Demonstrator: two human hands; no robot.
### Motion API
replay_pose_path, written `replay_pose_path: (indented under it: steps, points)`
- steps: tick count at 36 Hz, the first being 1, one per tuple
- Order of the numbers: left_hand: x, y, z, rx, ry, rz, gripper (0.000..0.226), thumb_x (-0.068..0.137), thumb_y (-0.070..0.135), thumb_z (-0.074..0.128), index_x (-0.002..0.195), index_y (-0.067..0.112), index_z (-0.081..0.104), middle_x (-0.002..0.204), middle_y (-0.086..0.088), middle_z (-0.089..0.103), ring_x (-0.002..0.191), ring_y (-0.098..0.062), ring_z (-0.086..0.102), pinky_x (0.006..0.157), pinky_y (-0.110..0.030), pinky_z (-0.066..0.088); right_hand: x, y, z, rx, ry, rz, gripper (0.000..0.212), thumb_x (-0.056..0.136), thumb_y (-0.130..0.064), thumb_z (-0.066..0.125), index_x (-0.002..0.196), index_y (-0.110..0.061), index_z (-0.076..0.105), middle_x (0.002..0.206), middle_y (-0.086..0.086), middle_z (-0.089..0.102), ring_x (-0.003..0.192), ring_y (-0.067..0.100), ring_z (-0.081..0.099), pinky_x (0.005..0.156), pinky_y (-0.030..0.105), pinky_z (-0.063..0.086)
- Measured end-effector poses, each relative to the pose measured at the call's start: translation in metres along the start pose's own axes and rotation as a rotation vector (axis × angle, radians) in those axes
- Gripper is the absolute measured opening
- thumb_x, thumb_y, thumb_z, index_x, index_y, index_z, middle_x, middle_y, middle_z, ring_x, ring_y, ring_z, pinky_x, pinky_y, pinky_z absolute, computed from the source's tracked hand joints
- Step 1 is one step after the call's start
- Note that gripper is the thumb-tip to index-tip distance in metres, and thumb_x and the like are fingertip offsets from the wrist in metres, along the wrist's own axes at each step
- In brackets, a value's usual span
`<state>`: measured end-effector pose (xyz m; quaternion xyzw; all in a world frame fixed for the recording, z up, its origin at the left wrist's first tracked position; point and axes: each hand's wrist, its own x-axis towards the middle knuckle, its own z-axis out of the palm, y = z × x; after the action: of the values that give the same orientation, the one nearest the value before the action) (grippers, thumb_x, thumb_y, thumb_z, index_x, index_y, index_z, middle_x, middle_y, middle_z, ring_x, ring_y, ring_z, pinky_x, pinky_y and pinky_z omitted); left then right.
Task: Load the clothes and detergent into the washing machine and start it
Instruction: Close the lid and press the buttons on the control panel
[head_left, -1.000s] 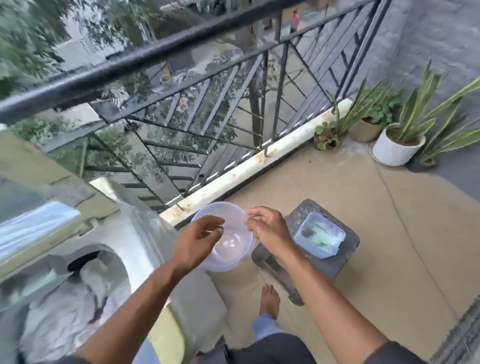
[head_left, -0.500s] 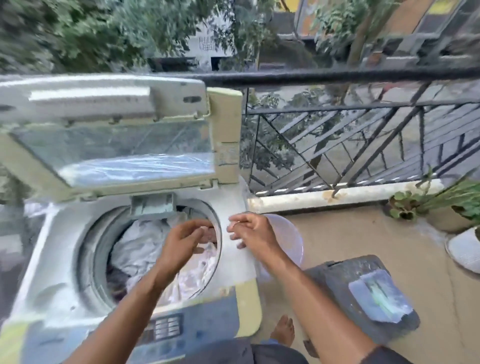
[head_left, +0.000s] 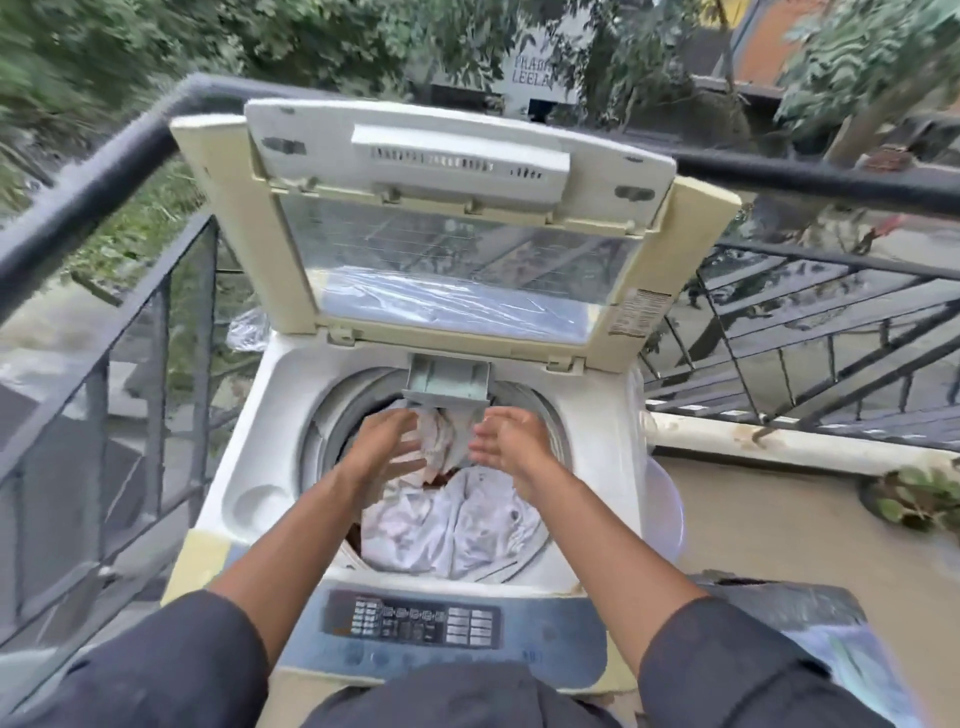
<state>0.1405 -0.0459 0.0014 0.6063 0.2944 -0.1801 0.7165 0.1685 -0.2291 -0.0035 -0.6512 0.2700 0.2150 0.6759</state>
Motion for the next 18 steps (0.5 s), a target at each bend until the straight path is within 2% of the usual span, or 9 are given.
replay_pose_path:
  steps: [2, 5, 7, 10, 12, 14, 16, 18]
  points:
    - [0.008, 0.003, -0.005, -0.032, -0.033, -0.004, 0.019, 0.11, 0.025, 0.056, 0.128, 0.017, 0.057, 0.136, -0.005, 0.058, 0.121, -0.027, 0.061, 0.104, -0.053, 0.057, 0.006, -0.002, 0.01, 0.059, 0.051, 0.029, 0.017, 0.102, 0.0, 0.05, 0.099, -0.01, 0.063, 0.103, 0.021, 0.071, 0.082, 0.031, 0.07, 0.084, 0.049, 0.061]
    - [0.018, 0.004, -0.008, -0.096, -0.061, -0.025, 0.025, 0.109, 0.023, 0.059, 0.133, 0.019, 0.052, 0.134, 0.0, 0.056, 0.133, -0.029, 0.054, 0.109, -0.056, 0.054, 0.015, -0.002, 0.02, 0.174, 0.111, 0.087, 0.022, 0.103, 0.003, 0.048, 0.087, -0.006, 0.059, 0.098, 0.02, 0.065, 0.078, 0.029, 0.068, 0.079, 0.041, 0.061]
    - [0.023, 0.004, -0.007, -0.135, -0.043, -0.029, 0.036, 0.108, 0.022, 0.06, 0.142, 0.016, 0.049, 0.14, -0.003, 0.054, 0.137, -0.03, 0.052, 0.107, -0.054, 0.056, 0.022, 0.001, 0.025, 0.221, 0.144, 0.116, 0.016, 0.103, 0.004, 0.048, 0.093, 0.002, 0.06, 0.105, 0.022, 0.064, 0.083, 0.031, 0.069, 0.077, 0.036, 0.06]
    - [0.03, 0.002, -0.004, -0.122, -0.033, -0.039, 0.044, 0.108, 0.022, 0.059, 0.149, 0.014, 0.046, 0.15, -0.003, 0.047, 0.147, -0.03, 0.044, 0.105, -0.053, 0.056, 0.031, 0.002, 0.029, 0.229, 0.169, 0.138, 0.015, 0.101, 0.008, 0.049, 0.113, 0.008, 0.058, 0.112, 0.025, 0.063, 0.095, 0.036, 0.069, 0.083, 0.039, 0.061]
    - [0.035, 0.001, -0.002, -0.108, -0.053, -0.054, 0.048, 0.109, 0.022, 0.058, 0.154, 0.015, 0.043, 0.155, -0.002, 0.043, 0.152, -0.03, 0.038, 0.108, -0.056, 0.054, 0.035, 0.001, 0.031, 0.241, 0.172, 0.156, 0.013, 0.101, 0.008, 0.049, 0.11, 0.007, 0.057, 0.113, 0.026, 0.061, 0.097, 0.037, 0.068, 0.086, 0.04, 0.06]
    - [0.04, 0.001, -0.001, -0.124, -0.057, -0.073, 0.047, 0.11, 0.02, 0.056, 0.154, 0.015, 0.042, 0.16, -0.004, 0.039, 0.154, -0.031, 0.036, 0.11, -0.058, 0.052, 0.038, -0.002, 0.032, 0.255, 0.175, 0.168, 0.01, 0.102, 0.007, 0.049, 0.102, 0.004, 0.059, 0.113, 0.025, 0.061, 0.091, 0.035, 0.069, 0.073, 0.036, 0.063]
    - [0.047, 0.0, 0.001, -0.17, -0.039, -0.092, 0.037, 0.111, 0.017, 0.052, 0.147, 0.013, 0.046, 0.155, -0.003, 0.04, 0.152, -0.03, 0.037, 0.11, -0.056, 0.053, 0.042, -0.003, 0.032, 0.262, 0.178, 0.171, 0.008, 0.101, 0.006, 0.054, 0.102, 0.003, 0.061, 0.109, 0.022, 0.062, 0.084, 0.031, 0.069, 0.065, 0.032, 0.064]
    - [0.055, -0.001, 0.001, -0.242, -0.033, -0.107, 0.037, 0.113, 0.015, 0.048, 0.149, 0.005, 0.047, 0.157, -0.006, 0.043, 0.148, -0.032, 0.043, 0.098, -0.051, 0.058, 0.046, -0.002, 0.032, 0.27, 0.182, 0.172, 0.012, 0.1, 0.005, 0.058, 0.112, 0.002, 0.059, 0.109, 0.022, 0.064, 0.084, 0.03, 0.071, 0.075, 0.036, 0.065]
